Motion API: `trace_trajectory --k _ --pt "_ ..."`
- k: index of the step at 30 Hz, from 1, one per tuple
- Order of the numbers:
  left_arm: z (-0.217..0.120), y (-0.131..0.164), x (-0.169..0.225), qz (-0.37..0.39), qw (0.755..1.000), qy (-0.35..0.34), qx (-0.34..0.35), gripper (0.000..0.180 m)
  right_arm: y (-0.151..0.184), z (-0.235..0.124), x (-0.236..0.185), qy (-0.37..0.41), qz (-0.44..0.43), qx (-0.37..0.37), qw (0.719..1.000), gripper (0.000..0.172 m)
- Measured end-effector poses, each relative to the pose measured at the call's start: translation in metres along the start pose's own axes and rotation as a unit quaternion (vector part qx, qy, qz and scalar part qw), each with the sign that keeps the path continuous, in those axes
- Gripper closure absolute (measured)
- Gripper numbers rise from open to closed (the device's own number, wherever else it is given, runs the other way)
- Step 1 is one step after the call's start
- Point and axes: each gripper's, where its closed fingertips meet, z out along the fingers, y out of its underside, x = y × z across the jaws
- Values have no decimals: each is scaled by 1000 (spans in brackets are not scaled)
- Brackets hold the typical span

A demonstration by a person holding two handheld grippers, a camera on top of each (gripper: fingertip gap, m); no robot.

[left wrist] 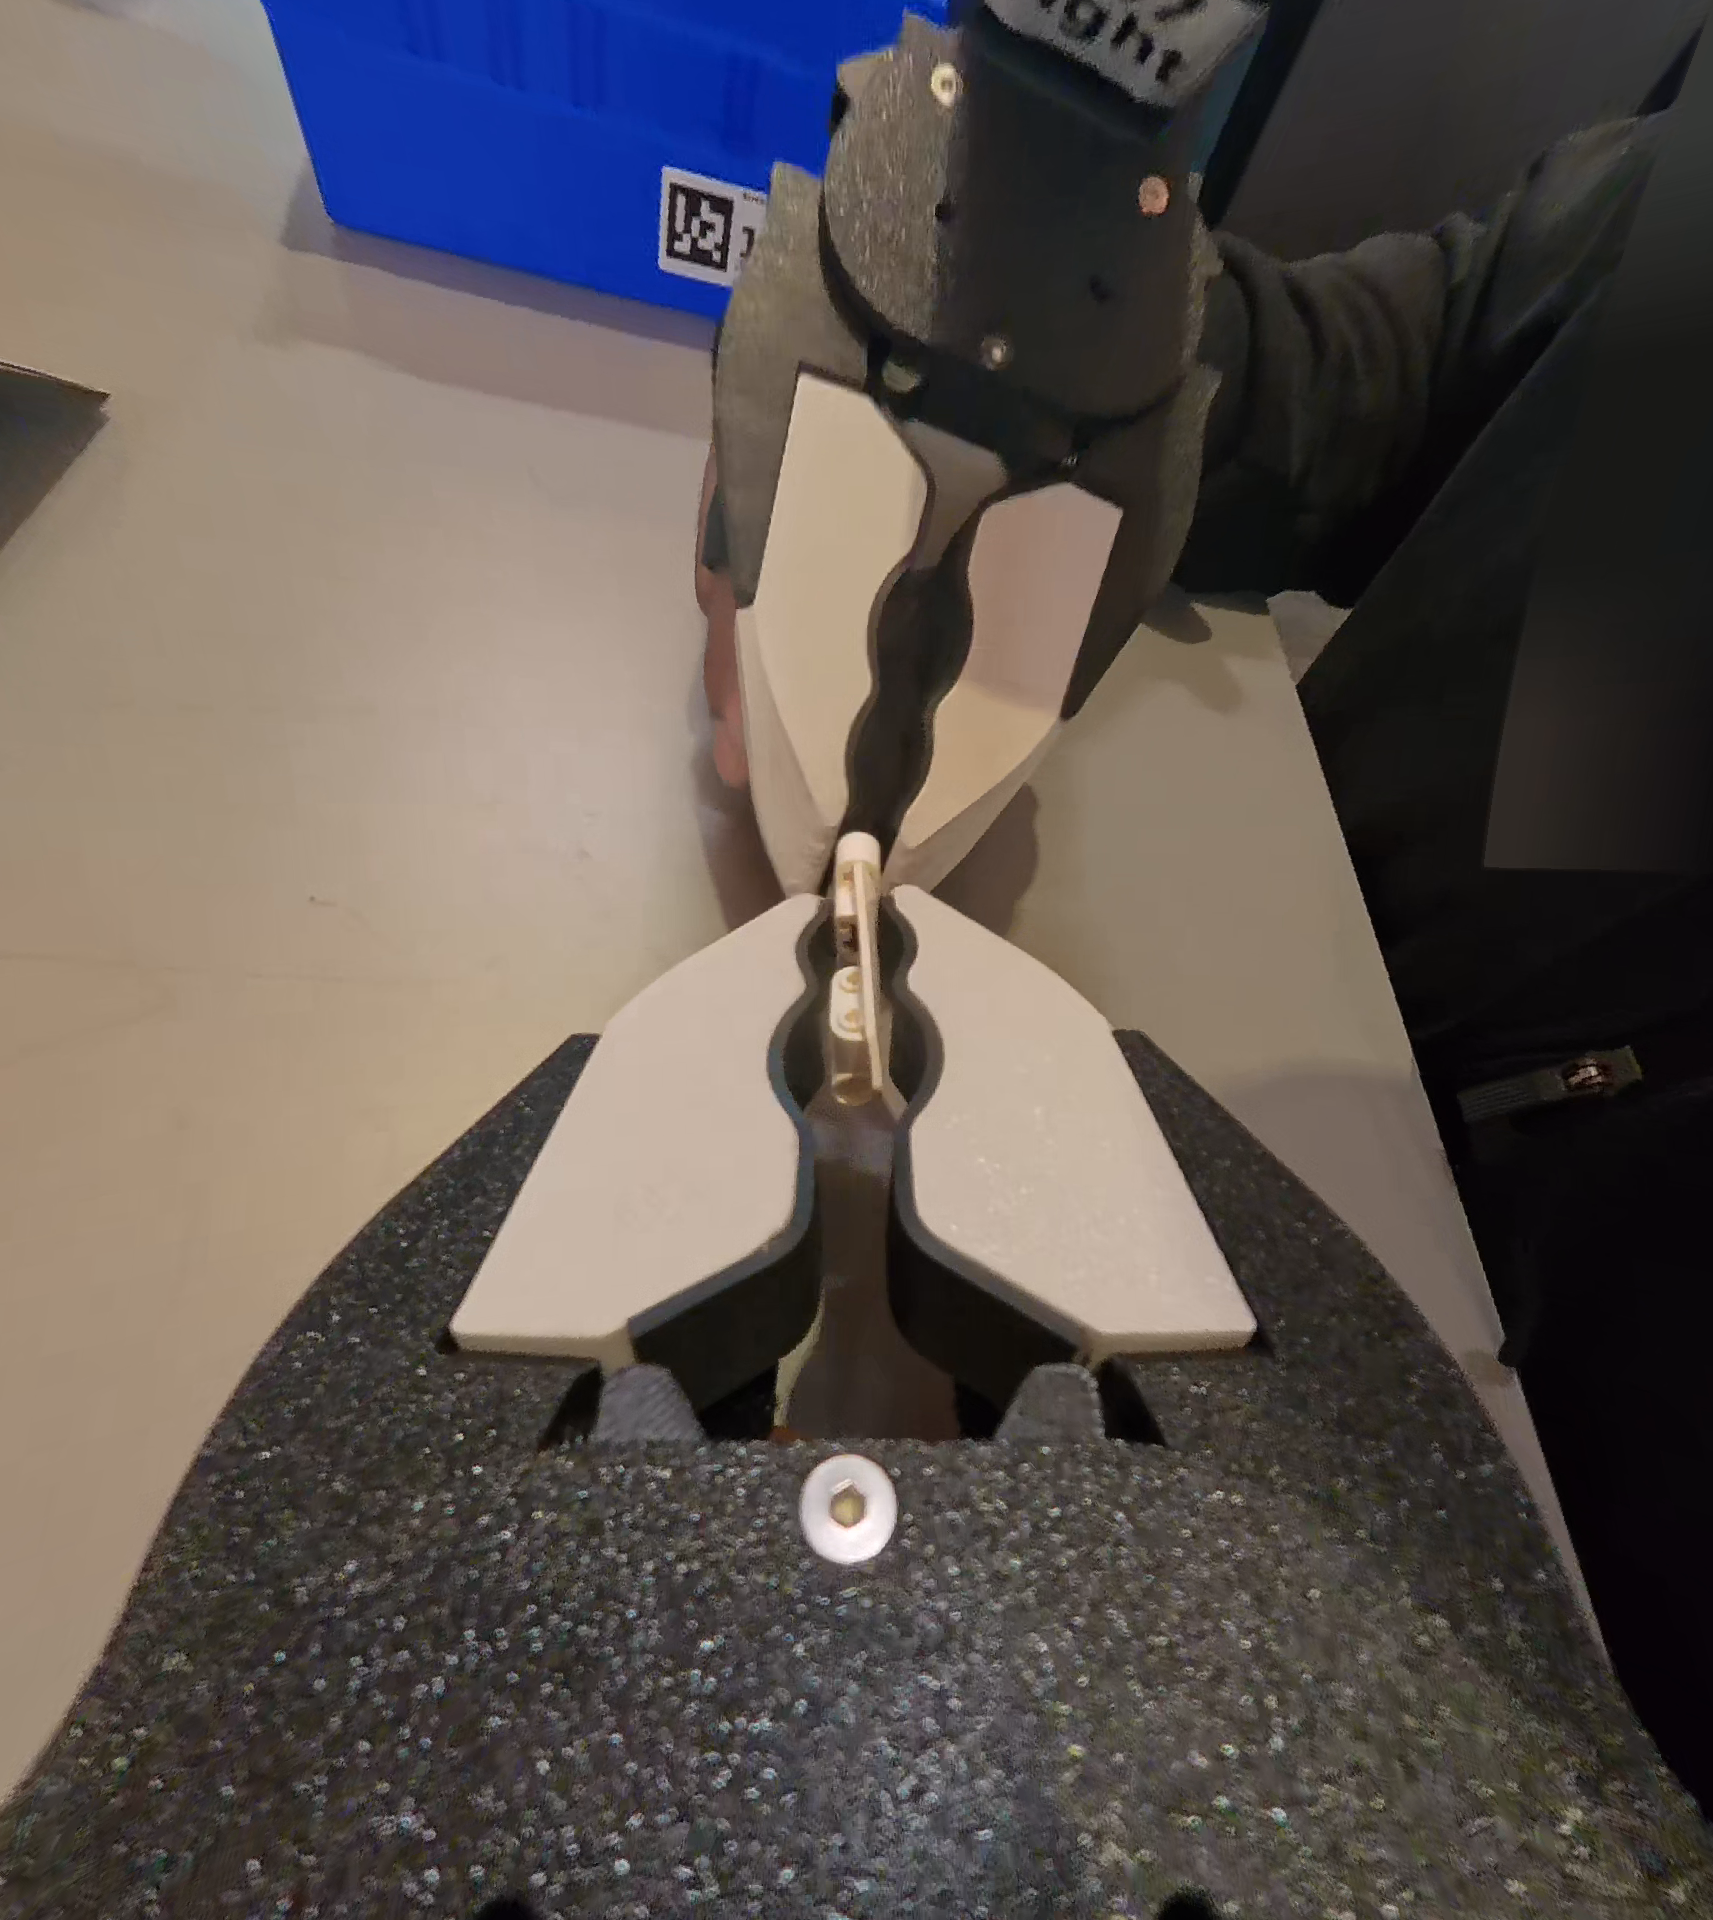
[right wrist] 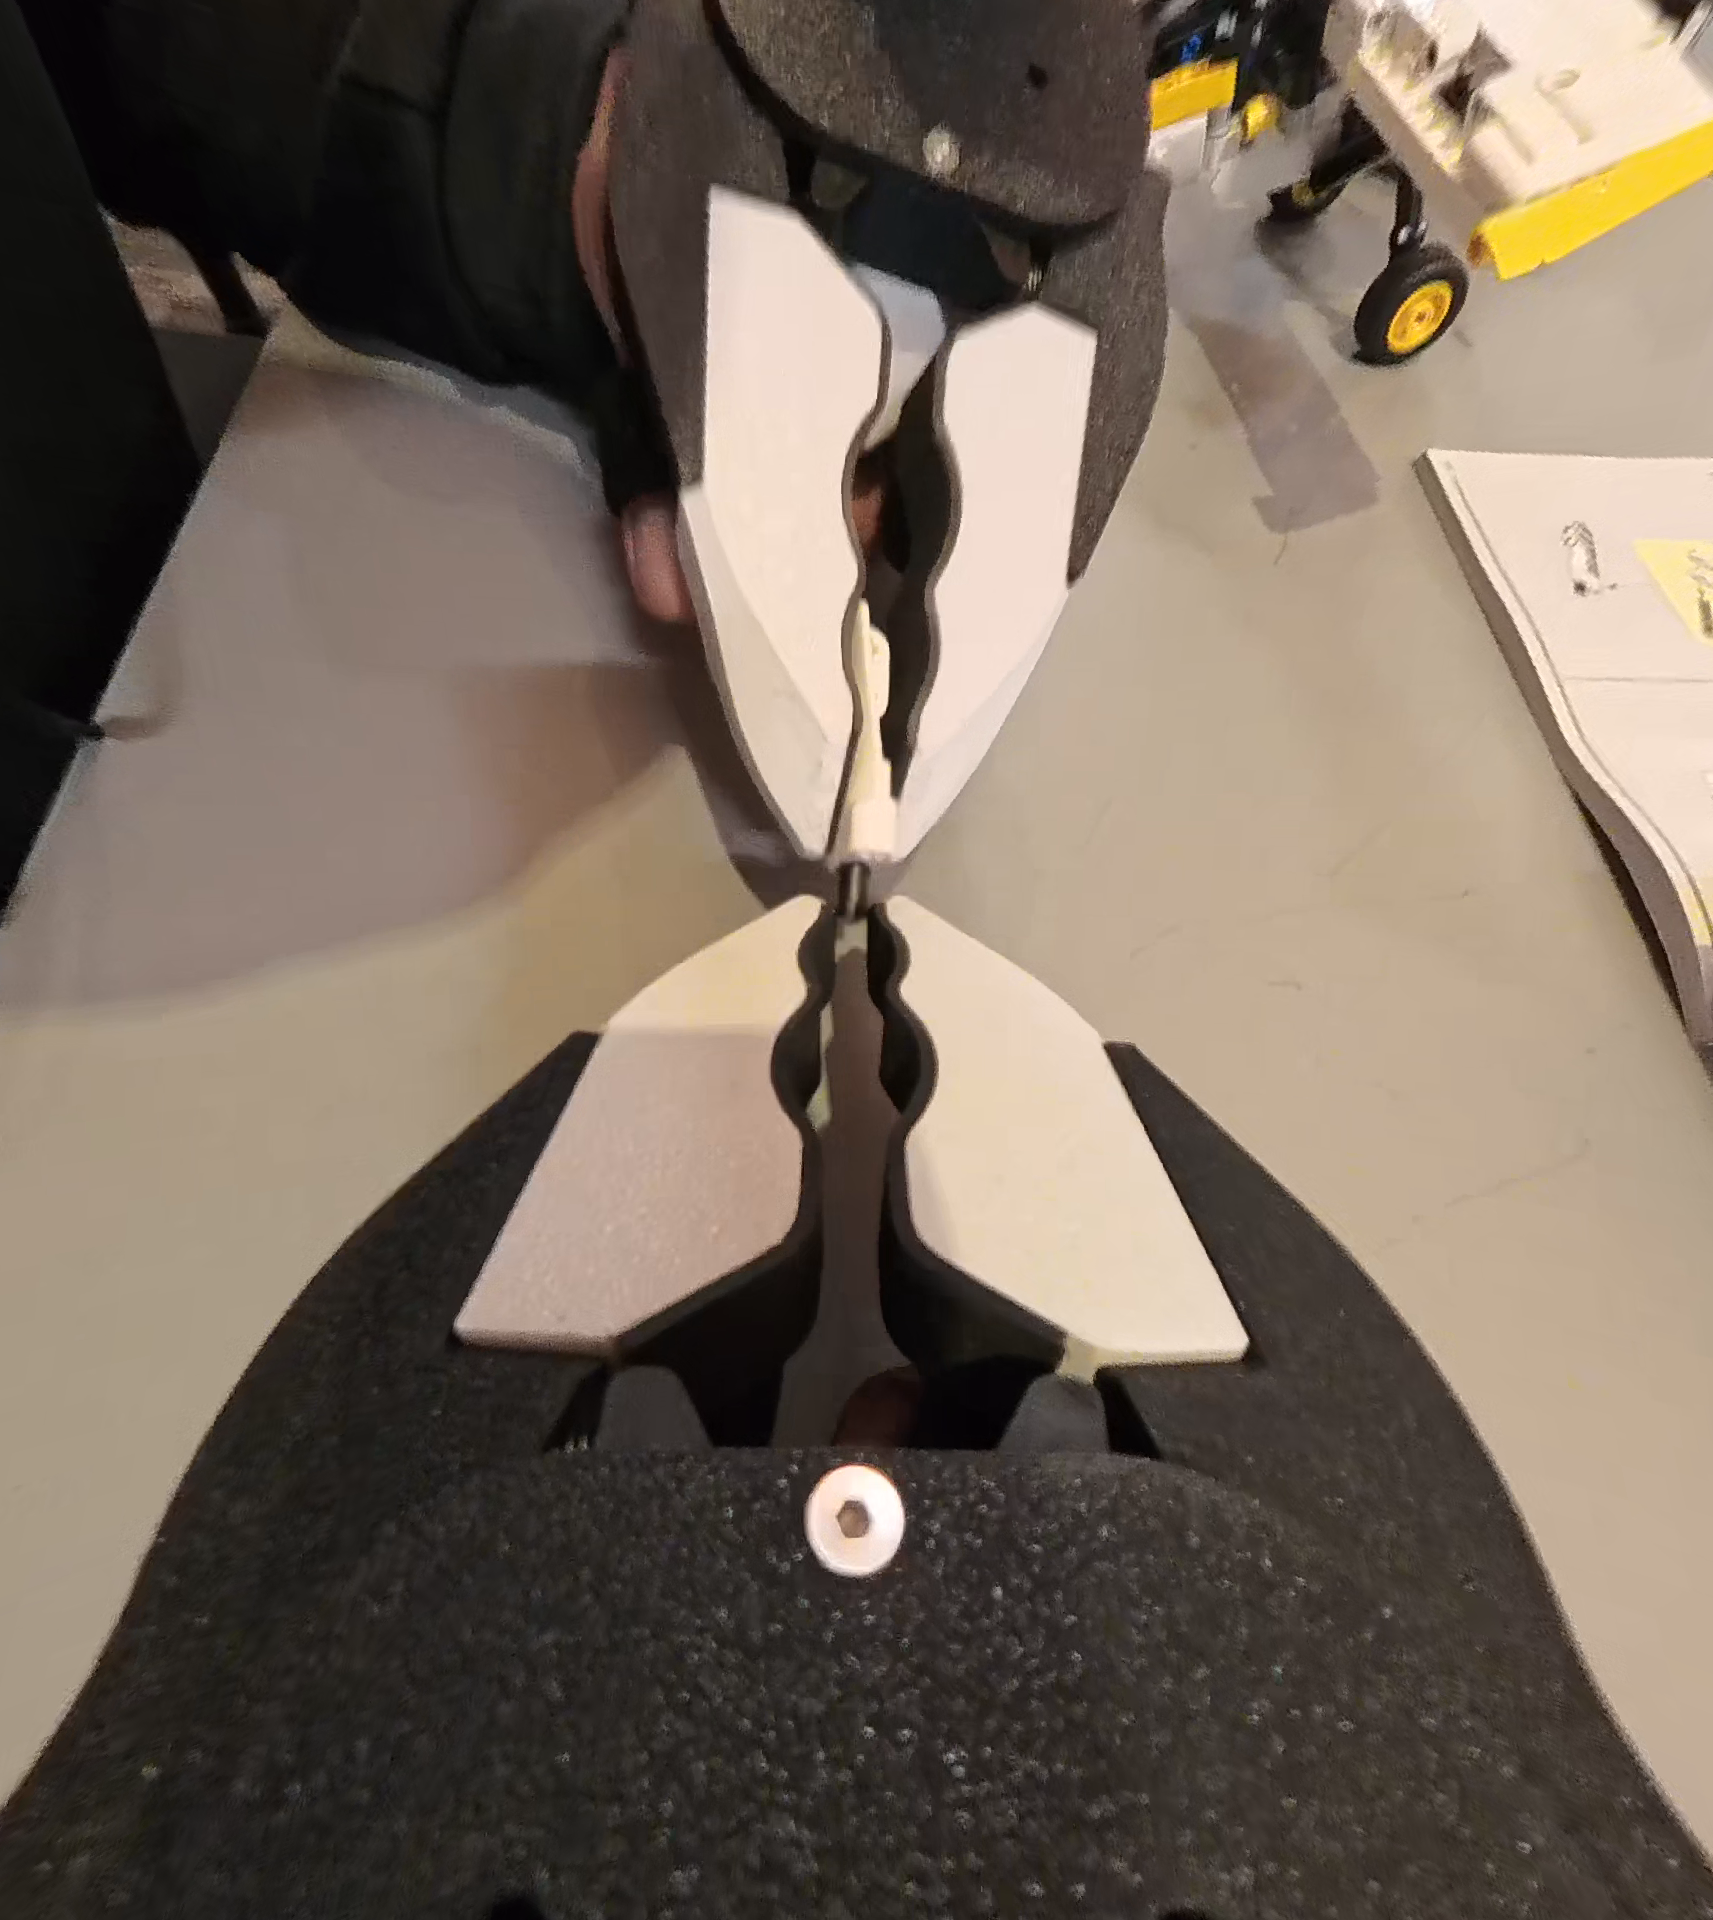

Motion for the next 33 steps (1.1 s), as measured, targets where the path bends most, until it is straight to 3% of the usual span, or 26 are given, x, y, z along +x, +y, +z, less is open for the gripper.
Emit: trace_trajectory --k 33 --pt "7 10 4 31 999 -15 -38 173 14 8 -7 -5 -32 -60 998 172"
